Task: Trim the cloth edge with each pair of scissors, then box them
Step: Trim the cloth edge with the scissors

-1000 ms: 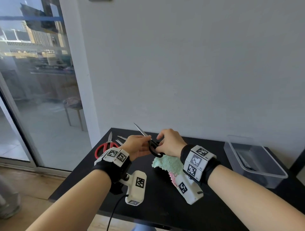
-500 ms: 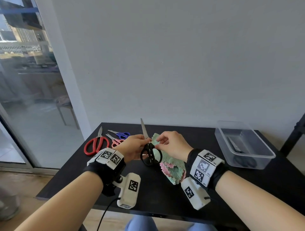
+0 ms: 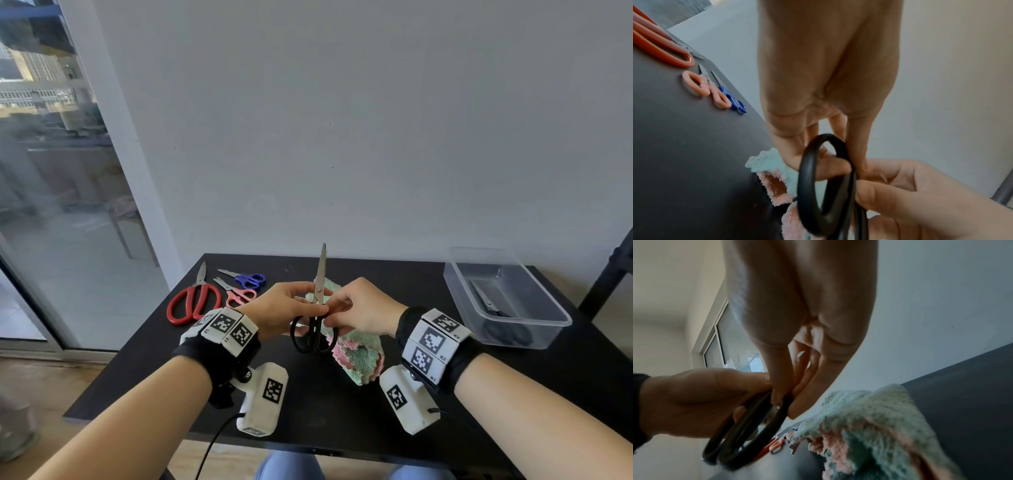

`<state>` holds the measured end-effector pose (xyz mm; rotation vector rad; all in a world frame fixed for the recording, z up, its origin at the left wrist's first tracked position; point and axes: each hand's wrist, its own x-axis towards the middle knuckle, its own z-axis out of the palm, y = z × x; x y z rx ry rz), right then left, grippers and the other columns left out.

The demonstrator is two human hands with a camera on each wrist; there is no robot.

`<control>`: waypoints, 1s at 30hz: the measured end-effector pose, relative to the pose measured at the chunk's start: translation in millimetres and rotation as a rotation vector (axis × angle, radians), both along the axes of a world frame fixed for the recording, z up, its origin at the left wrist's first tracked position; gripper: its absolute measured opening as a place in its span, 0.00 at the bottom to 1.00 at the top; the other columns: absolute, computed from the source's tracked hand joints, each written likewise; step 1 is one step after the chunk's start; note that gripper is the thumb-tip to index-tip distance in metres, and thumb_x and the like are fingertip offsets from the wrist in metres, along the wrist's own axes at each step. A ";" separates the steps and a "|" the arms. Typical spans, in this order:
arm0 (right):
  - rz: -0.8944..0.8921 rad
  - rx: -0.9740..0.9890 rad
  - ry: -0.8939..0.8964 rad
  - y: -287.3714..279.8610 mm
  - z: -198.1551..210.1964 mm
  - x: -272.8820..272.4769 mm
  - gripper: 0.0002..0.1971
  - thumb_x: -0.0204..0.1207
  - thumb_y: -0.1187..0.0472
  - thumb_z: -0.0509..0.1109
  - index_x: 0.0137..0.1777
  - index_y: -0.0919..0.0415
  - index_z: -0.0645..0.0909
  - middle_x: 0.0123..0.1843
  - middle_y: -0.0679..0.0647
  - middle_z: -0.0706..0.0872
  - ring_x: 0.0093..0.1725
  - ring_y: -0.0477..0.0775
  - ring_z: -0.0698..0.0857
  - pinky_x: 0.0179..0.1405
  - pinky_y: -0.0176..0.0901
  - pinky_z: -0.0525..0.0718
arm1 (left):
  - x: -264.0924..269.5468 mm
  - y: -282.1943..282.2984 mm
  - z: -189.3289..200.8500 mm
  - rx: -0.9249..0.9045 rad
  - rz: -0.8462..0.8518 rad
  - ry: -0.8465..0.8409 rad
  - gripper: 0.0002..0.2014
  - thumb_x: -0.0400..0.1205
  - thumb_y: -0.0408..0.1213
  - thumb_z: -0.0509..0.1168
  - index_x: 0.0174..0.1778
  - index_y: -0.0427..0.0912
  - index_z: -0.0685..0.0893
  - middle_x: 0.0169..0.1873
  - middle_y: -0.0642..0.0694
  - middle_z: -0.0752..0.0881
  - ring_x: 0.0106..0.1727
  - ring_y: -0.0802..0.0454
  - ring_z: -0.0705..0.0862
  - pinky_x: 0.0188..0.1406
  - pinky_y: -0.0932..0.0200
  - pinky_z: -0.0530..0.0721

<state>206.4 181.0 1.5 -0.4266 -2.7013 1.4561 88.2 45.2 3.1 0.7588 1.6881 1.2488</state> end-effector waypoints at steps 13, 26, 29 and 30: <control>0.083 -0.052 -0.021 2.7 2.6 5.6 0.11 0.75 0.69 0.74 0.58 0.69 0.88 0.52 0.65 0.91 0.51 0.60 0.91 0.51 0.40 0.90 | -5.7 -3.8 3.4 -0.009 -0.109 -0.075 0.17 0.79 0.29 0.69 0.63 0.47 0.86 0.48 0.39 0.85 0.41 0.50 0.80 0.32 0.66 0.82; 0.138 0.044 -0.065 11.2 1.6 15.4 0.10 0.76 0.69 0.73 0.56 0.66 0.89 0.46 0.56 0.92 0.46 0.56 0.90 0.48 0.39 0.89 | -6.0 -8.7 5.0 -0.076 -0.133 0.073 0.16 0.79 0.28 0.69 0.63 0.41 0.85 0.31 0.48 0.81 0.20 0.61 0.77 0.18 0.70 0.74; 0.100 0.050 -0.028 11.4 1.0 14.9 0.12 0.74 0.69 0.75 0.57 0.65 0.89 0.50 0.59 0.92 0.51 0.58 0.91 0.49 0.40 0.89 | -5.6 -6.9 1.5 -0.056 -0.001 0.115 0.12 0.76 0.35 0.73 0.55 0.40 0.89 0.30 0.47 0.83 0.23 0.59 0.74 0.15 0.69 0.70; 0.098 0.057 -0.024 11.2 0.7 14.5 0.12 0.74 0.68 0.76 0.57 0.64 0.89 0.50 0.59 0.92 0.51 0.57 0.91 0.50 0.40 0.89 | -5.5 -6.6 1.0 -0.054 0.025 0.117 0.09 0.76 0.37 0.74 0.51 0.41 0.90 0.29 0.47 0.82 0.22 0.59 0.73 0.14 0.69 0.69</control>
